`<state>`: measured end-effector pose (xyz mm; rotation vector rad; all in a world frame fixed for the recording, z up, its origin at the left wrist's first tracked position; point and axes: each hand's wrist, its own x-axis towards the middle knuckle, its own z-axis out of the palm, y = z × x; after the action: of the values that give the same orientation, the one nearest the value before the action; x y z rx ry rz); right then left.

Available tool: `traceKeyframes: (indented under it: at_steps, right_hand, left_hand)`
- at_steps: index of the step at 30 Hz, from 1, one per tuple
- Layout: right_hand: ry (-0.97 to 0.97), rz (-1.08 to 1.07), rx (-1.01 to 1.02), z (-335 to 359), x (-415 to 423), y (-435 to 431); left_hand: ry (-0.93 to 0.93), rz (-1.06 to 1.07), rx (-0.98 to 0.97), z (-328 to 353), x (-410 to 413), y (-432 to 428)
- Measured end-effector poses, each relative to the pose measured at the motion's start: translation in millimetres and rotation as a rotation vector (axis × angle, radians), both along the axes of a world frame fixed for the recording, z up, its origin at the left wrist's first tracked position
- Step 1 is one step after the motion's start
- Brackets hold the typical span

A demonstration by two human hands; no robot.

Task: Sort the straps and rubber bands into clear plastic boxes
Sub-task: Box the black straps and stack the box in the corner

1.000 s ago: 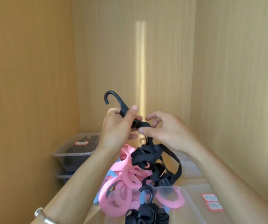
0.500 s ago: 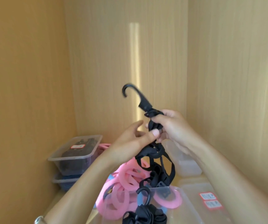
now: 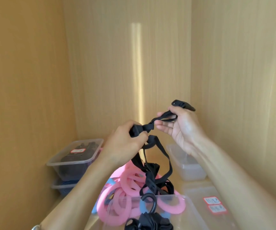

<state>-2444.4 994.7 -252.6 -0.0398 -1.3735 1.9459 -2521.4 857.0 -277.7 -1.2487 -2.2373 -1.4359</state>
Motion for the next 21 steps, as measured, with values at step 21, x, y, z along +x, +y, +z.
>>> traceKeyframes:
  at_steps: [21]
  right_hand:
    - [-0.236, -0.078, 0.190, -12, -4, 11]
  left_hand:
    - [-0.239, -0.174, 0.441, 0, -12, 1]
